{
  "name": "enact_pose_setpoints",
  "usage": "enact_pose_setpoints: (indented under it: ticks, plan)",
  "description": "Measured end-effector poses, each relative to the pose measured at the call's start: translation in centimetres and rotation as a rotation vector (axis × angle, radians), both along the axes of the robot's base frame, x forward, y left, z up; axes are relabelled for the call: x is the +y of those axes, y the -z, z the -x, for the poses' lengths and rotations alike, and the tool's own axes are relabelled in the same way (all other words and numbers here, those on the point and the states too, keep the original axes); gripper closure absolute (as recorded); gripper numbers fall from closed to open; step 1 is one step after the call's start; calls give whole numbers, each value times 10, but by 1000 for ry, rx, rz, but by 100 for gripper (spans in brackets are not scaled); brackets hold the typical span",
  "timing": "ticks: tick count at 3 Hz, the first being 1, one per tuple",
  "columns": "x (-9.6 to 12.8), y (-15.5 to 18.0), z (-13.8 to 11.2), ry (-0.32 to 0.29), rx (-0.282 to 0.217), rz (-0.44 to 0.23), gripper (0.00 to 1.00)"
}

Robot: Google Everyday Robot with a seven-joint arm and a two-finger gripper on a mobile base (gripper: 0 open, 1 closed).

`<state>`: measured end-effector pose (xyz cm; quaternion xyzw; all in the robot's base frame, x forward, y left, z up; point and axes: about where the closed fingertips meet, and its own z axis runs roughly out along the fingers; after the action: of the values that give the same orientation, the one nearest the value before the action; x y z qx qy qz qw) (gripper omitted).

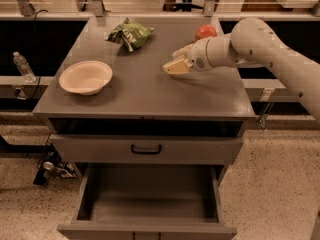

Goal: Place apple into middle drawer

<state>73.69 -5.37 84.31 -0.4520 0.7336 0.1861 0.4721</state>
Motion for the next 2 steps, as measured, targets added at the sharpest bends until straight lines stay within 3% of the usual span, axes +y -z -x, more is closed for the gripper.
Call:
enact_pose_setpoints:
  ticks: [1,2]
  plan:
    - [4,2,0,-5,3,-3,0]
    - [4,2,0,-5,3,-3,0]
